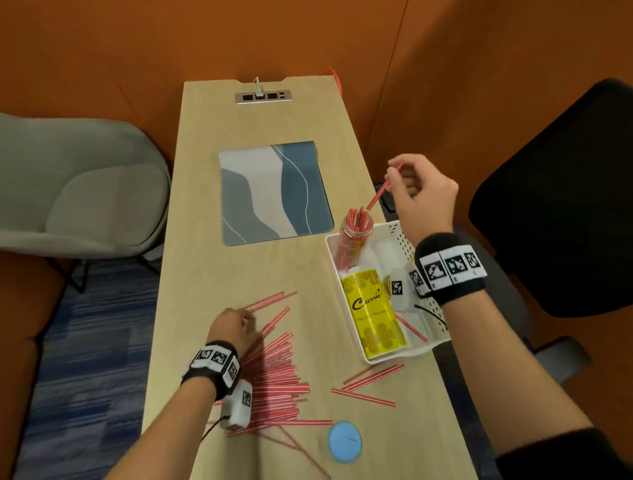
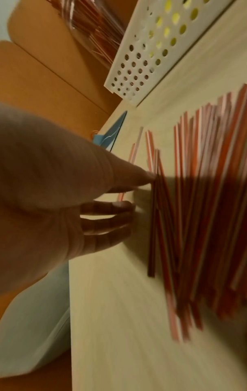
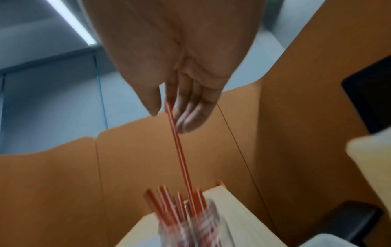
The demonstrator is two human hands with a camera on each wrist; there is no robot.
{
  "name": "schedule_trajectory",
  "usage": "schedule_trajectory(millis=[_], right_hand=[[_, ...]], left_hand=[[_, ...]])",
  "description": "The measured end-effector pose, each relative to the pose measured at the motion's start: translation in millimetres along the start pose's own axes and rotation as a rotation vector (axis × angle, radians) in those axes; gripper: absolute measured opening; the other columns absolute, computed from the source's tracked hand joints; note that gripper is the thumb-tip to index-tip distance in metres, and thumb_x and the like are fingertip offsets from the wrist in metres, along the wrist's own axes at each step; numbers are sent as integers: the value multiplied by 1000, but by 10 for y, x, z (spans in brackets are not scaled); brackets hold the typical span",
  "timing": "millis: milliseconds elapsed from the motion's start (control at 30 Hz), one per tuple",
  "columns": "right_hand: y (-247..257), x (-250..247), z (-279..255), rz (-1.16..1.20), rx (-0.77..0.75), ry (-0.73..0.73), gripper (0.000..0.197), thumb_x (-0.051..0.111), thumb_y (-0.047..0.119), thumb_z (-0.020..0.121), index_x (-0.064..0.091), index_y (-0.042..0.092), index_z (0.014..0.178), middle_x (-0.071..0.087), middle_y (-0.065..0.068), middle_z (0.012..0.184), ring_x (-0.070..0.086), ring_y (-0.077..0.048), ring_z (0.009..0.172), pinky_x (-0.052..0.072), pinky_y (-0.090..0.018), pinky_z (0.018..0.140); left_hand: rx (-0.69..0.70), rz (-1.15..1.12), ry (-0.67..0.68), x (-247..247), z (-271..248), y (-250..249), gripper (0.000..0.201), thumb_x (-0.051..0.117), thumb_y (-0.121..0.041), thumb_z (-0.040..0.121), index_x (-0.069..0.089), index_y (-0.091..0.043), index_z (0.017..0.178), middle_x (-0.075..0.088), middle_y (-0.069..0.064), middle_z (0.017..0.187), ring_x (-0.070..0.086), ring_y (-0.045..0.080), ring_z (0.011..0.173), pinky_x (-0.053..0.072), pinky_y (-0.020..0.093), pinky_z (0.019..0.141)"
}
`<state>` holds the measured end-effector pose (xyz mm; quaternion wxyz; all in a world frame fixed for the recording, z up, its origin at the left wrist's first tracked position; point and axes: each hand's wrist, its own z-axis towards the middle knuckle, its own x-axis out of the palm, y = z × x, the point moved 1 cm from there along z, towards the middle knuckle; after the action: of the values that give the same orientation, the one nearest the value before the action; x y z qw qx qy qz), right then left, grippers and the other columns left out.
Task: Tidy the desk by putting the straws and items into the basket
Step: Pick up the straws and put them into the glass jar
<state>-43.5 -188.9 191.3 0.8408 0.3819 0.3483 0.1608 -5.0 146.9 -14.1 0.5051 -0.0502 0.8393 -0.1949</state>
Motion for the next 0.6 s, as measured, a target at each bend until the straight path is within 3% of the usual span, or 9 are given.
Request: schedule_trajectory(millis=[133,267,333,433,533,600], right_hand=[[-185,235,-194,-177,113,142,35,64,30,90,60,24,124,64,7,100,60,-10,80,55,-34,79],[-22,346,-678,-228,56,133,26,62,26,93,61,23,119,57,8,103,50,-4,80,40,-14,75],[34,500,-1042,-207,62,328,19,62,20,92,64,23,111,59,12,94,50,-1,74,39,-11,71],[-37,812,-1684,-219,59,705,13,66,13,86,71,19,96,63,10,81,51,-6,68,45,-23,72],[-174,1021,-2295,-374,162,1134,13,70,22,84,71,21,96,67,5,88,53,-9,78,47,-25,79],[-287,1082,-2603,-478,169,1239,16,72,26,82,70,23,98,66,4,95,55,-10,84,48,-24,80]], left_hand=[[4,-13,-27,86,-128,144,19,83,-31,74,73,-23,89,68,-2,92,60,13,77,49,23,73],[38,-26,-56,99,-187,147,4,76,-24,81,77,-20,80,74,-1,83,67,18,76,50,23,71],[52,-47,-64,100,-218,154,7,71,-20,85,77,-19,82,74,2,84,68,21,78,51,25,71],[54,-96,-71,98,-280,196,10,66,-16,87,75,-19,84,74,4,85,68,24,78,53,28,71],[73,-179,-95,58,-344,257,7,68,-20,89,73,-22,86,73,0,82,68,20,76,54,28,70],[100,-235,-136,-12,-395,290,5,69,-23,89,74,-23,89,71,-4,83,67,16,75,55,27,72]])
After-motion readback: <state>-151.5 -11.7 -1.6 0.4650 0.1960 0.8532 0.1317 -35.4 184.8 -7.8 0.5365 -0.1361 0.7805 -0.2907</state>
